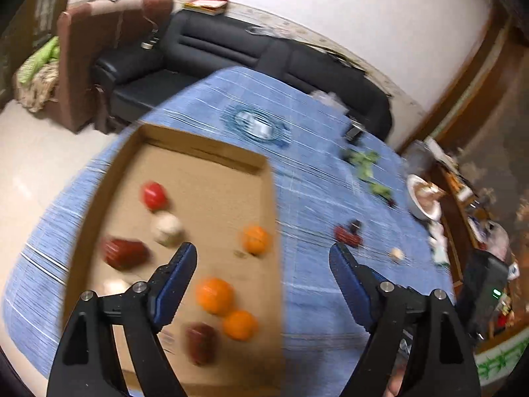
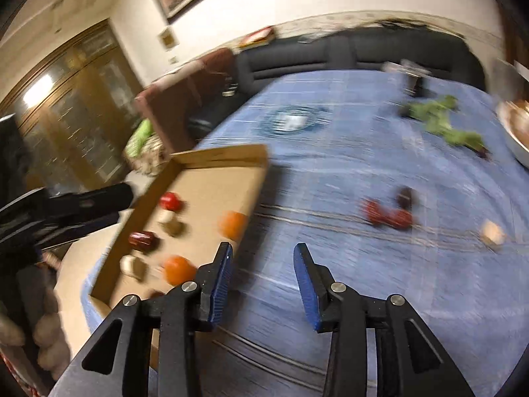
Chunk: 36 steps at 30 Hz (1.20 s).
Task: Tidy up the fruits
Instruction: 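Move both open tools back toward the plum and the white bun slice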
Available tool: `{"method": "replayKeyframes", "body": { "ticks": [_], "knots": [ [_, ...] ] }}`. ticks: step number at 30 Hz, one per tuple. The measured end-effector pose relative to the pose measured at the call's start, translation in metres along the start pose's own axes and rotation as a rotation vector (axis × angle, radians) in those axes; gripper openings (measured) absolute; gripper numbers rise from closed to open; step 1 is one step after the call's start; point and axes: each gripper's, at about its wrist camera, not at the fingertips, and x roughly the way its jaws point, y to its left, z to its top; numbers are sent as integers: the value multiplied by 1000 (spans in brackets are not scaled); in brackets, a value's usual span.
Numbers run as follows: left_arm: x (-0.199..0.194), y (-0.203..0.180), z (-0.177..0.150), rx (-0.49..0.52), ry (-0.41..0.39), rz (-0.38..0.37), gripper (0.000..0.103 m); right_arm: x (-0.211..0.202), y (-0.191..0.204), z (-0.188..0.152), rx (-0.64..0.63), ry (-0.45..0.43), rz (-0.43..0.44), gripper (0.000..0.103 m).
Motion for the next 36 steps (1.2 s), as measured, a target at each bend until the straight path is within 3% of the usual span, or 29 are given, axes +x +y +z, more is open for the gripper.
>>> {"method": "replayKeyframes", "body": {
  "ticks": [3, 8, 14, 21, 26, 30, 36],
  "knots": [
    [6, -24, -20, 35, 27, -54, 82, -24, -45, -17, 66, 0, -81, 43],
    [29, -62, -50, 120, 79, -34, 82, -60, -108, -40, 181, -22, -192, 43],
    [36, -84, -68, 188, 81, 1, 82, -86, -148, -54, 255, -56, -222, 44],
    [45, -91, -72, 205, 96, 22, 82, -83, -160, -58, 288, -52, -207, 44],
    [55, -97, -75, 213, 118, 16, 82, -61, -145, -33, 243, -40, -159, 44],
    [57, -97, -76, 226, 128, 10, 82, -18, -126, 5, 188, -3, -145, 45],
    [58, -79, -71, 196, 134, 14, 82, 44, -110, 62, 141, 16, -208, 45]
  ]
}}
